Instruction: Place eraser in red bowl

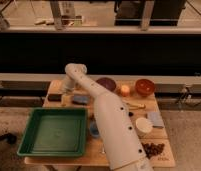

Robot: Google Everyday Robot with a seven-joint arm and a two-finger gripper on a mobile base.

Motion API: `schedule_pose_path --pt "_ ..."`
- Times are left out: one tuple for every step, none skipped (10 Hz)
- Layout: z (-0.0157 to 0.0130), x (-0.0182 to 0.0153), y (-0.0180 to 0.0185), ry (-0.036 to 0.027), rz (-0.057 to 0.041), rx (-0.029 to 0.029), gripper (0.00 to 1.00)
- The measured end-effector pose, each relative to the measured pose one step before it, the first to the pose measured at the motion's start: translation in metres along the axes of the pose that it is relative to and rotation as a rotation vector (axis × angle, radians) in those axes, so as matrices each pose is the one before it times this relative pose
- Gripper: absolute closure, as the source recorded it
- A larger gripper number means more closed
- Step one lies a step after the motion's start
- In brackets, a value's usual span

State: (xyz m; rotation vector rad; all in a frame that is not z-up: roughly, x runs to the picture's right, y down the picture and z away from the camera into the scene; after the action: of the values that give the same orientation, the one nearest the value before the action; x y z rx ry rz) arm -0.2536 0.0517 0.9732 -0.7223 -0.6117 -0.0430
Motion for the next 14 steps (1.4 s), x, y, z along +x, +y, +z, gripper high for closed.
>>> schedule_pose_path --pt "0.00157 0.00147 0.00032 -0.00478 0.00356 -0.00619 0.38" --pt "0.00122 -0.00051 -0.00027 -0.0062 0.00131 -0.00526 0.48" --pt "0.00043 0.00011 -0.00045 -0.00504 0.00122 -0.0027 0.56" --pt "0.00005 0.00091 0.00039 -0.00429 0.00295 -0.00782 0.68" --pt "-0.00014 0.00055 -0.00035 -0.00287 0.00033 0.00088 0.78" --pt "-0.0011 -0.00049 -0.0007 -0.00273 -0.00156 0.0053 0.86" --pt "-0.0061 0.00025 -0.00019 -0.00572 -0.00208 0.0193 0.96" --pt "-0.00895 -0.00214 -0.00089 -0.00551 0.00193 0.01887 1.0" --pt "-0.01398 -0.0039 -0.00013 -0.00435 0.00066 0.02411 1.0" --pt "-0.017 -0.00957 -0.00053 -0.00371 -0.00515 0.0243 1.0" --pt "-0.02494 -0.01523 -0.00046 -0.0036 -0.00858 0.03196 1.0" --pt "-0.0261 -0.00784 -0.00145 -0.00081 0.00251 0.03752 1.0" --pt "-0.02199 -0.00353 -0.00042 -0.00054 0.00456 0.0299 1.0" --pt "-0.03159 0.00061 0.00047 0.00438 0.01027 0.04082 1.0"
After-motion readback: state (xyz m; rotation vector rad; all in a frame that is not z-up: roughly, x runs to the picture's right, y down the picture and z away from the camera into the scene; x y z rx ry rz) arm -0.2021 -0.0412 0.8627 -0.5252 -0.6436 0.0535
